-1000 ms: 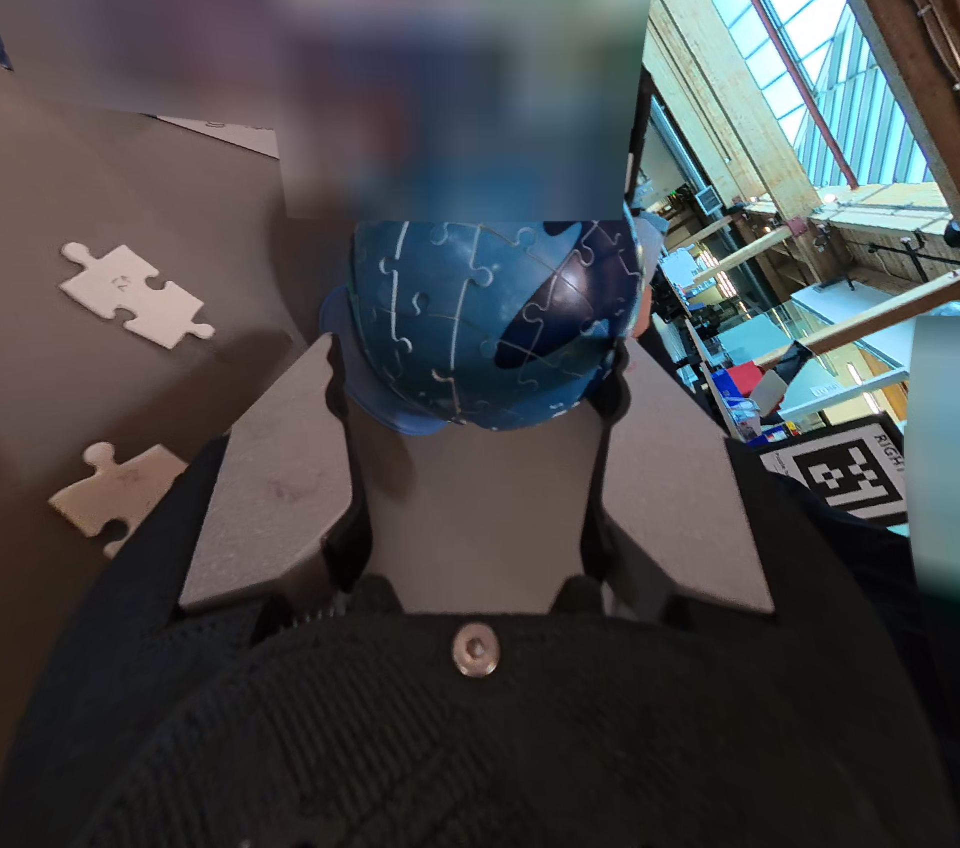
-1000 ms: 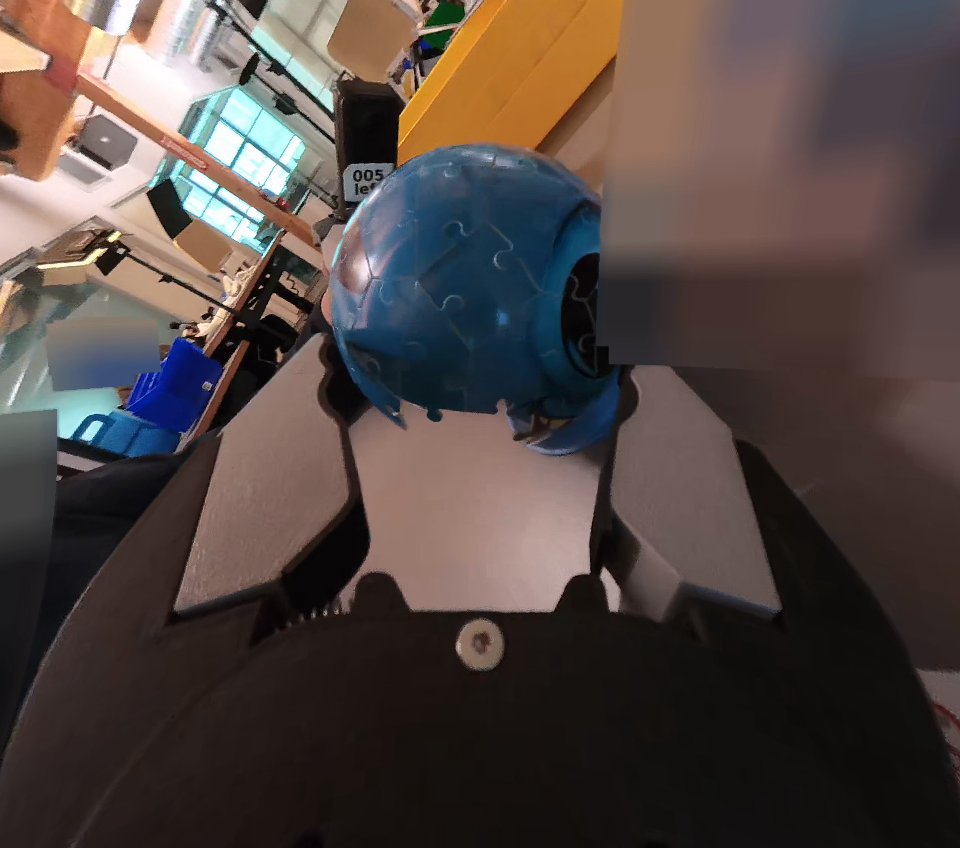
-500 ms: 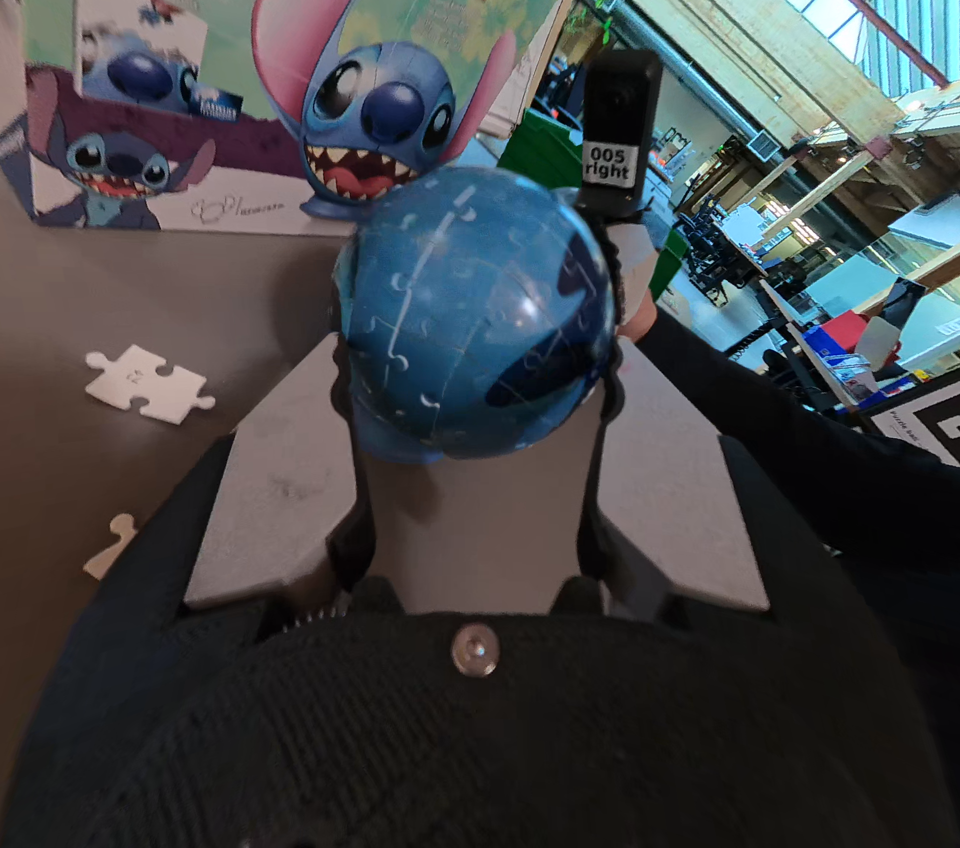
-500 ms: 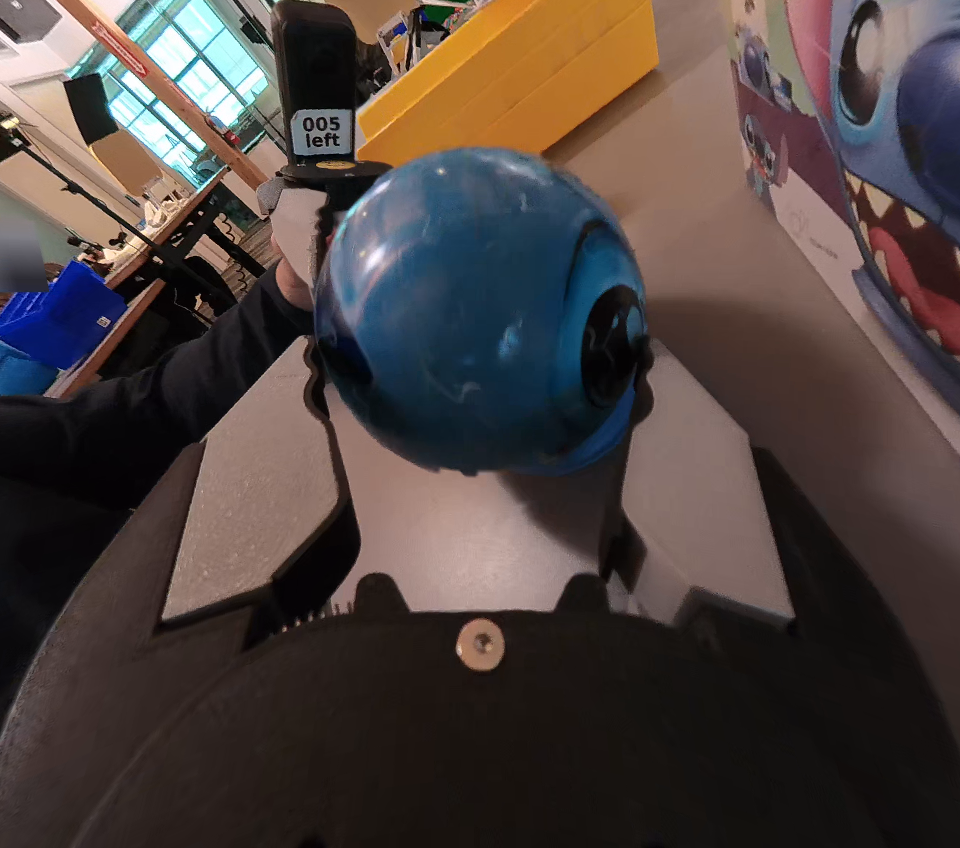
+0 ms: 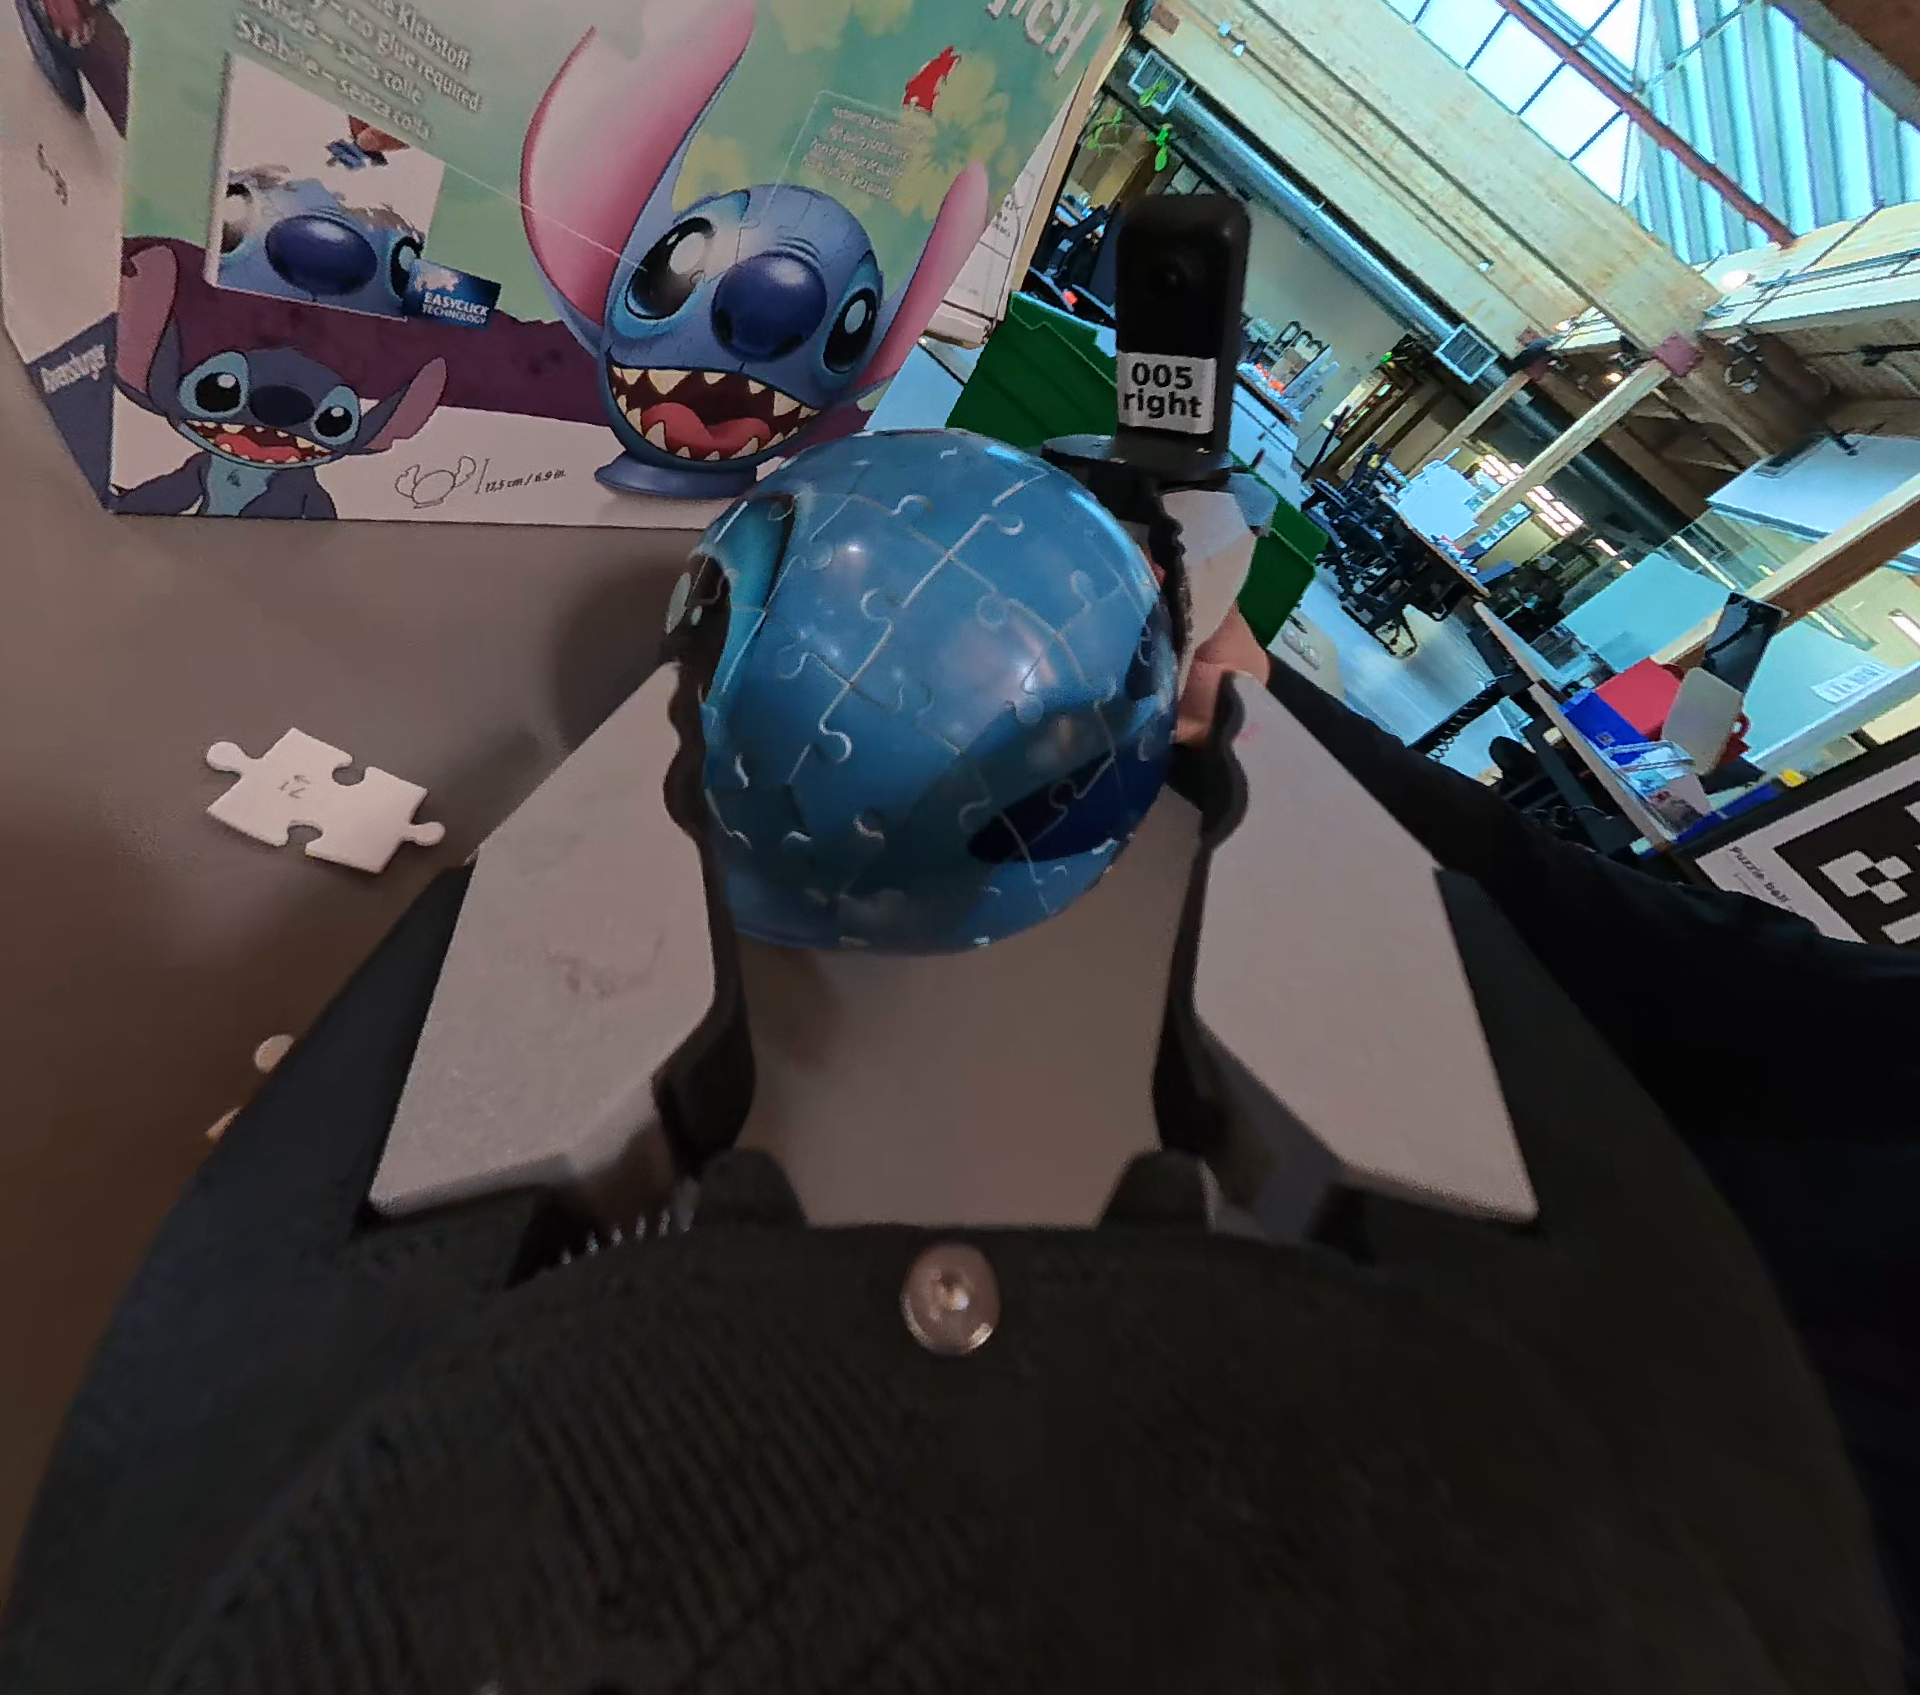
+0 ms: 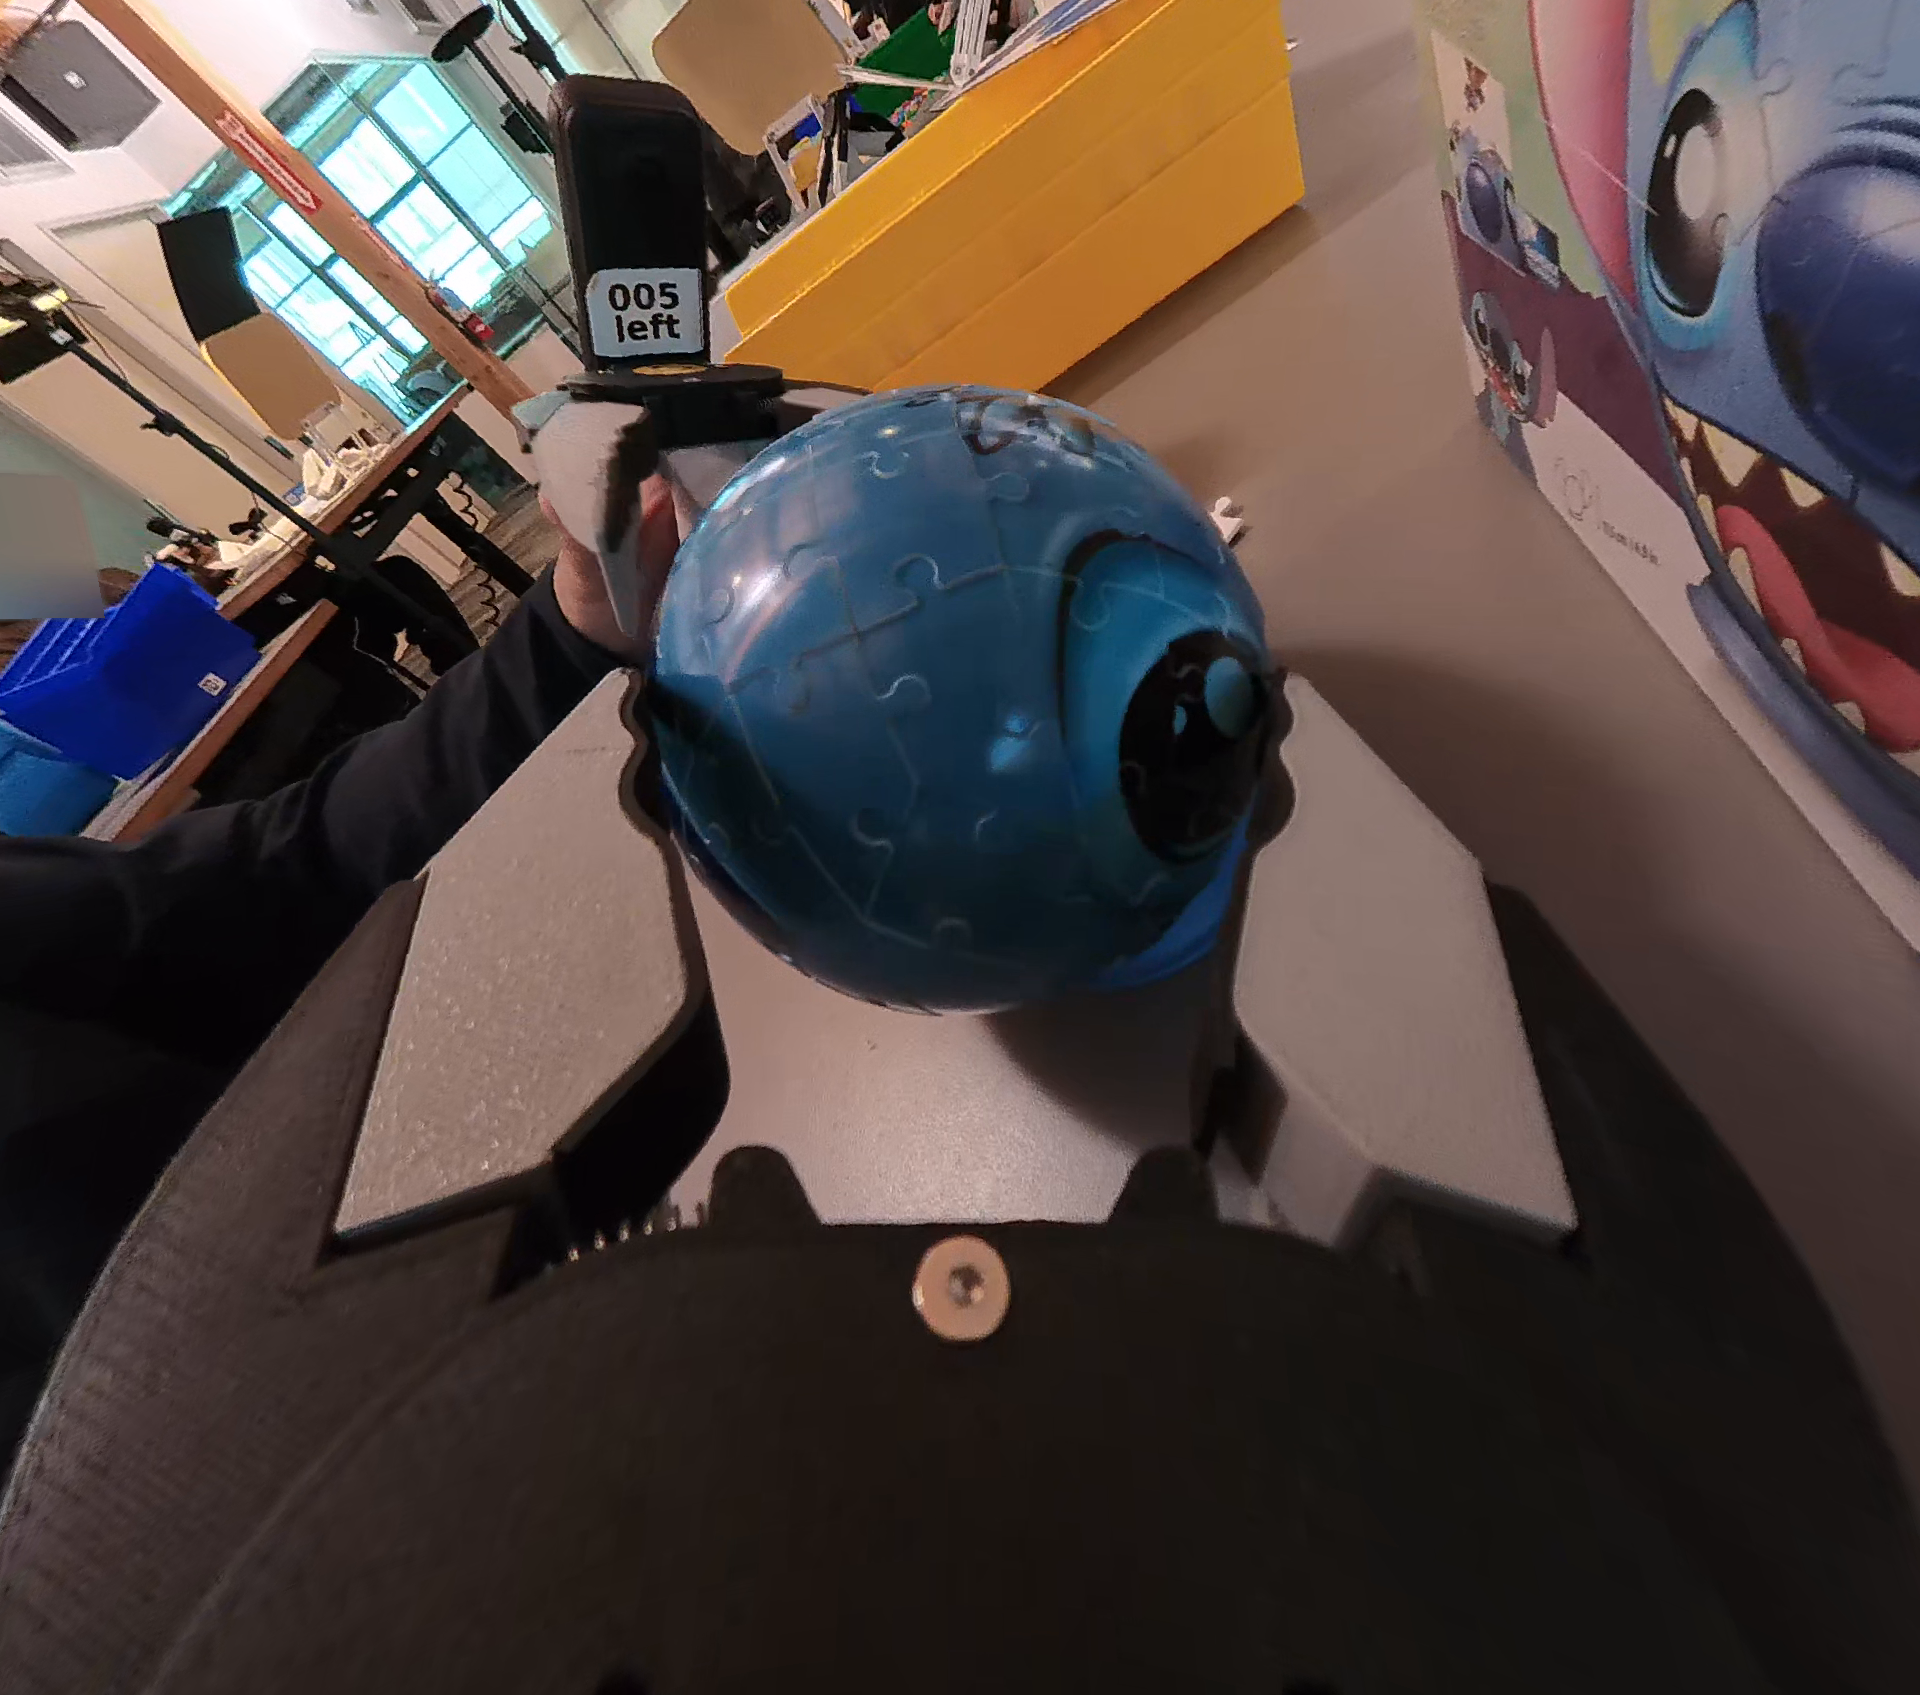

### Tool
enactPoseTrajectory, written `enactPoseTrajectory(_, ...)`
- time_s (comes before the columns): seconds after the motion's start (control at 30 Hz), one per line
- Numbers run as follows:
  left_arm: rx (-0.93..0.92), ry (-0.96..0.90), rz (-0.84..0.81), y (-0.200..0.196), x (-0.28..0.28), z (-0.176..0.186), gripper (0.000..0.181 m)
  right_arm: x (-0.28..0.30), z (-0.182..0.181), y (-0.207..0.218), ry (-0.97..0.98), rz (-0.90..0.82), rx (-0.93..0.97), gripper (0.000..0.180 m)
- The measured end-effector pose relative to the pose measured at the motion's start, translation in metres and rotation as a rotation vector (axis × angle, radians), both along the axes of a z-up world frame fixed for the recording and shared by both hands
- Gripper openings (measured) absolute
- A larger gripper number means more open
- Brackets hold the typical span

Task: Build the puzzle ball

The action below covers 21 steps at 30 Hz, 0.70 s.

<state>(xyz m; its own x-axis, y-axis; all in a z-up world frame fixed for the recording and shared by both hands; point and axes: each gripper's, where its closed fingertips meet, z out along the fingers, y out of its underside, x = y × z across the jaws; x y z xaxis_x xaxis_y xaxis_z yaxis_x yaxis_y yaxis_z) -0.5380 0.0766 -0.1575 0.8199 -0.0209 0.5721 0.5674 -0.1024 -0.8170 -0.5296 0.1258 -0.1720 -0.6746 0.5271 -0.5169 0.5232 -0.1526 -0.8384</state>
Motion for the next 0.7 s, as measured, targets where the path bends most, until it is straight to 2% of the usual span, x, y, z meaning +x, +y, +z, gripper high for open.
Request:
enactPoseTrajectory(0.1, 0.014, 0.008, -0.022, -0.011, 0.001, 0.004, 0.099, 0.004, 0.003, 0.002, 0.023, 0.022, -0.010, 0.107)
enactPoseTrajectory(0.3, -0.139, 0.193, -0.031, -0.017, 0.006, -0.017, 0.106, 0.019, 0.013, 0.016, 0.123, 0.067, -0.001, 0.107)
enactPoseTrajectory(0.53, -0.180, 0.272, -0.119, -0.013, 0.028, -0.027, 0.108, 0.035, 0.010, 0.019, 0.167, 0.124, 0.049, 0.110)
enactPoseTrajectory(0.7, -0.184, 0.287, -0.129, -0.013, 0.032, -0.027, 0.108, 0.038, 0.013, 0.026, 0.165, 0.098, 0.046, 0.110)
